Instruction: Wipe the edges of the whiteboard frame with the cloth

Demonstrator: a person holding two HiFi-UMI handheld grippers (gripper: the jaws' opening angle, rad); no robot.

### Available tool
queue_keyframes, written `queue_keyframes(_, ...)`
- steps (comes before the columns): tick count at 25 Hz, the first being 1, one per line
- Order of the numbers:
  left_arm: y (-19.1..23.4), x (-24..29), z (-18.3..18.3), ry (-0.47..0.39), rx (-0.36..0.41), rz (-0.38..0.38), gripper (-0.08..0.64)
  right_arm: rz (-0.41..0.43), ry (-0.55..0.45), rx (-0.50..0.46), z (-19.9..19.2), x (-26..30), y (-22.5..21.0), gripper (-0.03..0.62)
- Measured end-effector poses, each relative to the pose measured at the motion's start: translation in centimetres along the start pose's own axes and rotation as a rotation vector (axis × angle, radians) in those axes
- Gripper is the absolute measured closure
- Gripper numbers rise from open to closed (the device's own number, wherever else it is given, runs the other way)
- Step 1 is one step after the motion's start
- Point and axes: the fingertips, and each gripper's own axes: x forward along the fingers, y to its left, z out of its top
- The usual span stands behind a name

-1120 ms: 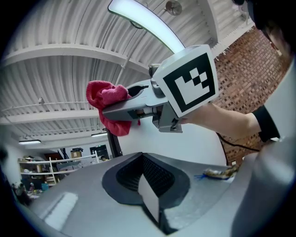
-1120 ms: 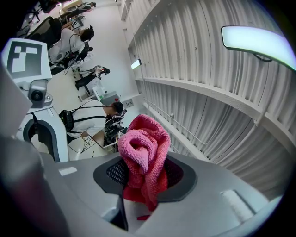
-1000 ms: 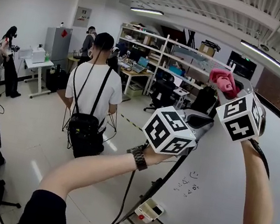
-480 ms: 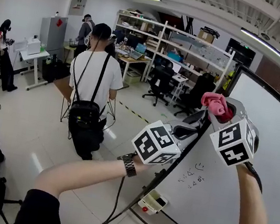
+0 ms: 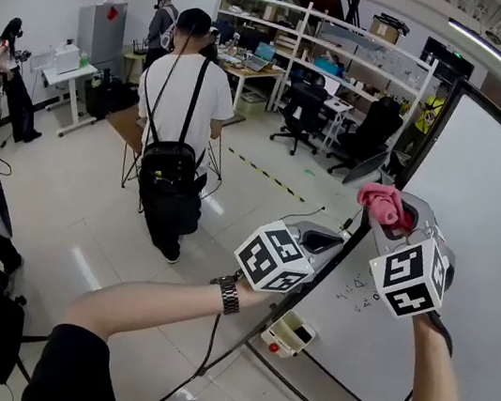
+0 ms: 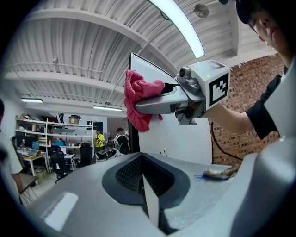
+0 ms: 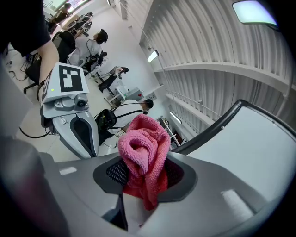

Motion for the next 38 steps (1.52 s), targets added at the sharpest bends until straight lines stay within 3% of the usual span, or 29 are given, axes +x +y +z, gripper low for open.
queue_keyframes(5,-2.0,1.0,-4.8,0.029,-0.058,-0.051,0.558,0.067,0.030,0.002,-3.2,0.9,3.5,0.444)
queue_keyframes(11,-2.1,1.1,-8.1,0.025,-0.041,-0.063,0.558,0.127,0.061,0.038,-6.3,2.9,8.7,0.444)
queue_keyframes(15,-2.2,0.9,-11.9,0.091,-0.068,-0.065,0.558,0.161,0.129,-0.017,-9.6,4.8,14.6,0.443)
queue_keyframes(18,-2.3,0.9,-14.9,0.149,-0.120,-0.063,0.558,0.192,0.162,0.014,-12.5,5.7,18.8,0.443)
queue_keyframes(22,-2.2,-0.8,-18.7,0.206,-0.171,-0.066,0.558,0.228,0.197,0.172,-15.0,7.6,24.1,0.443)
queue_keyframes(31,-2.7,-4.6,-25.5,0.257,-0.258,-0.061,0.558,0.272,0.287,0.649,-16.8,9.9,32.7,0.445)
queue_keyframes(35,-2.7,-5.3,-27.8,0.267,-0.297,-0.064,0.558,0.257,0.346,0.984,-18.9,10.1,36.2,0.443)
queue_keyframes(38,-2.3,-5.8,-28.6,0.280,-0.320,-0.059,0.558,0.167,0.369,1.220,-19.3,9.4,37.9,0.445)
